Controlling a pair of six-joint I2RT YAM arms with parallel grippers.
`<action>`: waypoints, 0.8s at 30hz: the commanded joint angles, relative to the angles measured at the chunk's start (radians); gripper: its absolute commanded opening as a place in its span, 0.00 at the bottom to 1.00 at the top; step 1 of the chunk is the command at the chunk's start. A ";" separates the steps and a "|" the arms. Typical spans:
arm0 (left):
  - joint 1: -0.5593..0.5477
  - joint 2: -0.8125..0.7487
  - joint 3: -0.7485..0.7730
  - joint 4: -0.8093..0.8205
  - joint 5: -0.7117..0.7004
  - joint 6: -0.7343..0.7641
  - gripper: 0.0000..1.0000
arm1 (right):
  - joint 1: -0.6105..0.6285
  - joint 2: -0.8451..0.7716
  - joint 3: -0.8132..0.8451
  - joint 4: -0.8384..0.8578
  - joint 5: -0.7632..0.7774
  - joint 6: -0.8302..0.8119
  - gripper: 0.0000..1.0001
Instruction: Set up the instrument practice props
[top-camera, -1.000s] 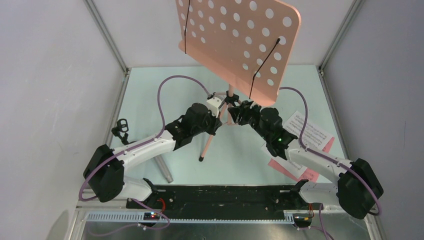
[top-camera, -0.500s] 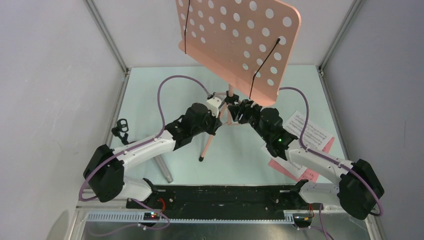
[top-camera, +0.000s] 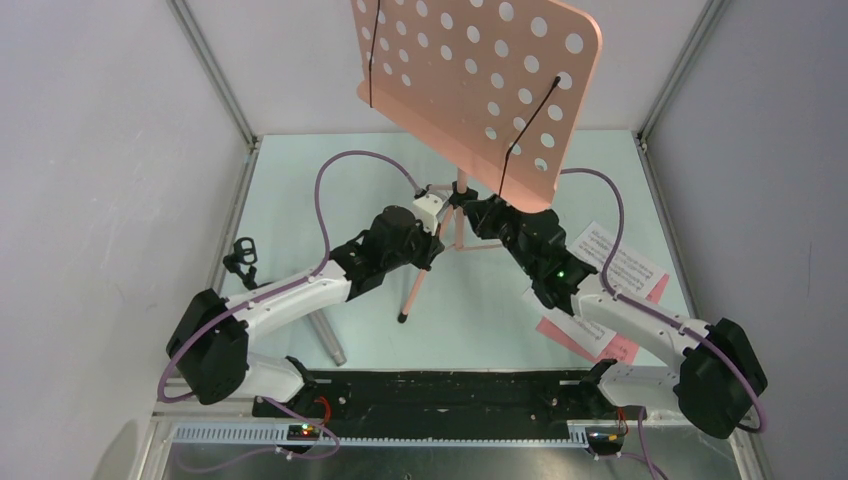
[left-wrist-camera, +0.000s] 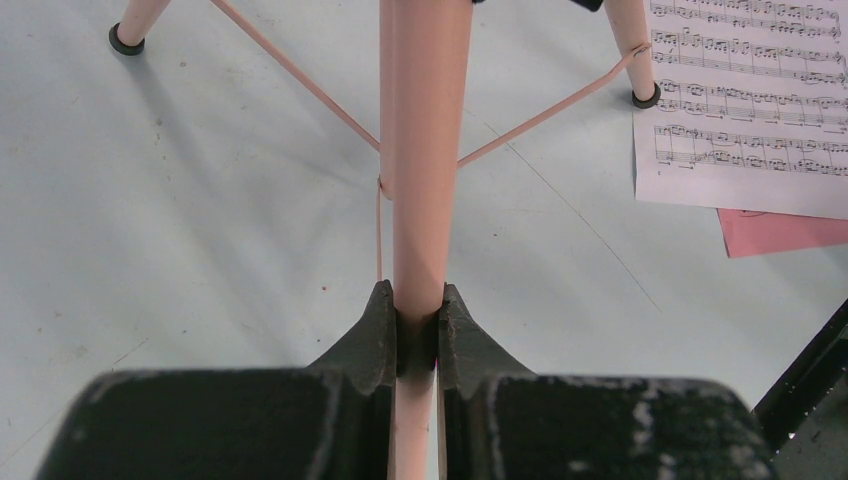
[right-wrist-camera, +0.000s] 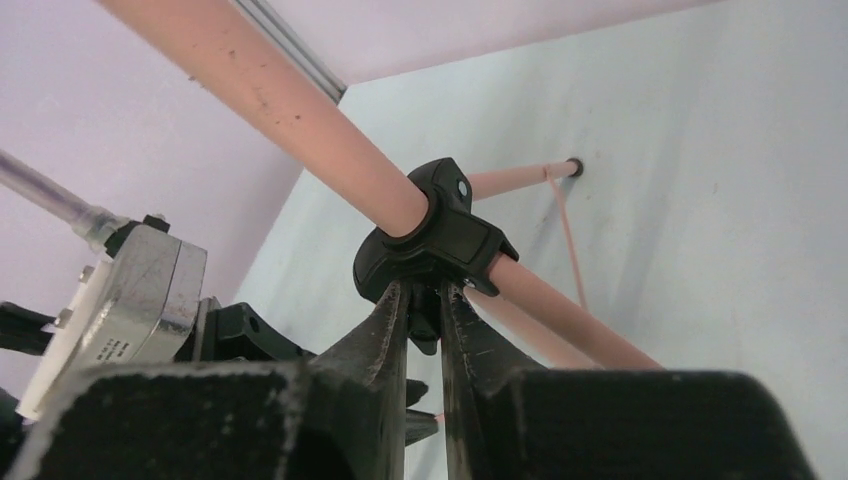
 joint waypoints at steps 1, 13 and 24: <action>0.033 0.028 -0.033 -0.051 -0.057 0.017 0.00 | -0.035 -0.018 0.044 -0.092 -0.050 0.237 0.07; 0.032 0.033 -0.030 -0.050 -0.063 0.010 0.00 | -0.138 0.008 0.037 -0.244 -0.280 0.887 0.04; 0.031 0.041 -0.027 -0.046 -0.077 0.023 0.00 | -0.075 -0.029 -0.059 -0.189 -0.167 1.280 0.03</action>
